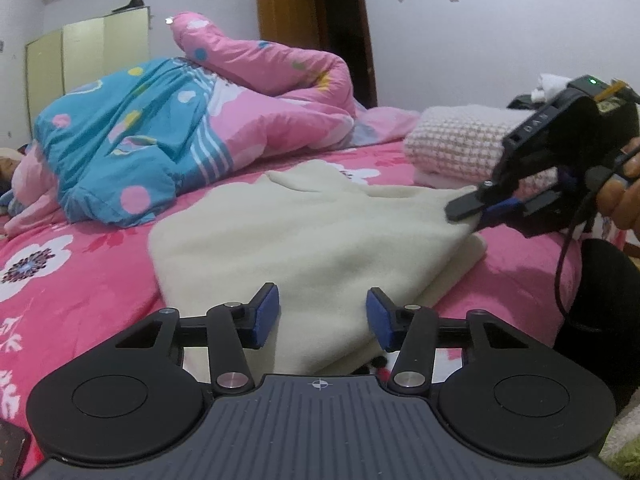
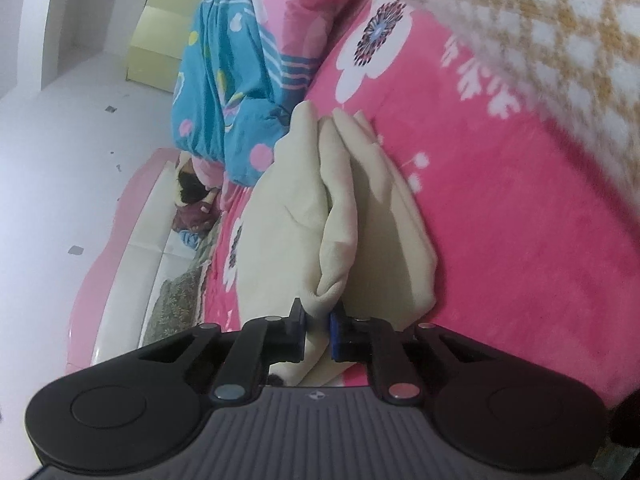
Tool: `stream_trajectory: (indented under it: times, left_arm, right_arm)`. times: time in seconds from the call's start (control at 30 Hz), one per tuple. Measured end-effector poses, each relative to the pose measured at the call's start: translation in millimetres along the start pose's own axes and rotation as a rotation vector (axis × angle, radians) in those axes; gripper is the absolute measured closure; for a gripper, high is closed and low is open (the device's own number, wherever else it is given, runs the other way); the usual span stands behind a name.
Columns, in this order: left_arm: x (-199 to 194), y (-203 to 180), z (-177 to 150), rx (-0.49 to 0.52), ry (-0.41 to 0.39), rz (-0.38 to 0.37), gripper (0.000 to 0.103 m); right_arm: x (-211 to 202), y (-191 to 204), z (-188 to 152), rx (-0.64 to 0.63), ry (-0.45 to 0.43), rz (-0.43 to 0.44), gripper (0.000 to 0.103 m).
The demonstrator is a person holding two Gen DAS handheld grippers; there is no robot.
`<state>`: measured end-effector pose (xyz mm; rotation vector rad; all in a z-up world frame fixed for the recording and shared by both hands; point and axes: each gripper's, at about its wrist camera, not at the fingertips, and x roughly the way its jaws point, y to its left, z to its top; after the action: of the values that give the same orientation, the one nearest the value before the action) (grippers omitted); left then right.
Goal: Fold clothes
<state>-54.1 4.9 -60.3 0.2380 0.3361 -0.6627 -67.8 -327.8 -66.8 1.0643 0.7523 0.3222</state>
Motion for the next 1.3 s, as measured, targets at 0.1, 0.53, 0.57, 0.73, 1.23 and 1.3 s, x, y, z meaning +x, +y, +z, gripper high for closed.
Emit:
stream_trajectory:
  times: [0.1,0.53,0.57,0.73,1.23,1.3]
  left_arm:
    - [-4,6,-1,-0.023,-0.006,-0.007,0.054]
    - [-11,24,10,-0.175,-0.04,-0.072,0.053]
    - [-8,22,10,-0.169,-0.032,-0.07,0.053]
    - [-5,22,8,-0.18,-0.03,-0.071,0.053]
    - [9,32,1,-0.252,-0.016,-0.021,0.053]
    - [9,35,-2,-0.281,-0.029,-0.029,0.053]
  right_arm:
    - [-1,3,-5,-0.006,0.004,-0.003,0.092]
    - [4,13,3,-0.174,-0.019,-0.097,0.091]
    - [7,10,3,-0.187,-0.011,-0.117,0.091]
    - [-6,14,6,-0.236,-0.025,-0.161,0.082]
    - [34,113,-63,-1.084,-0.096,-0.257,0.077]
    - [59,97,-70,-1.132,-0.02,-0.309,0.077]
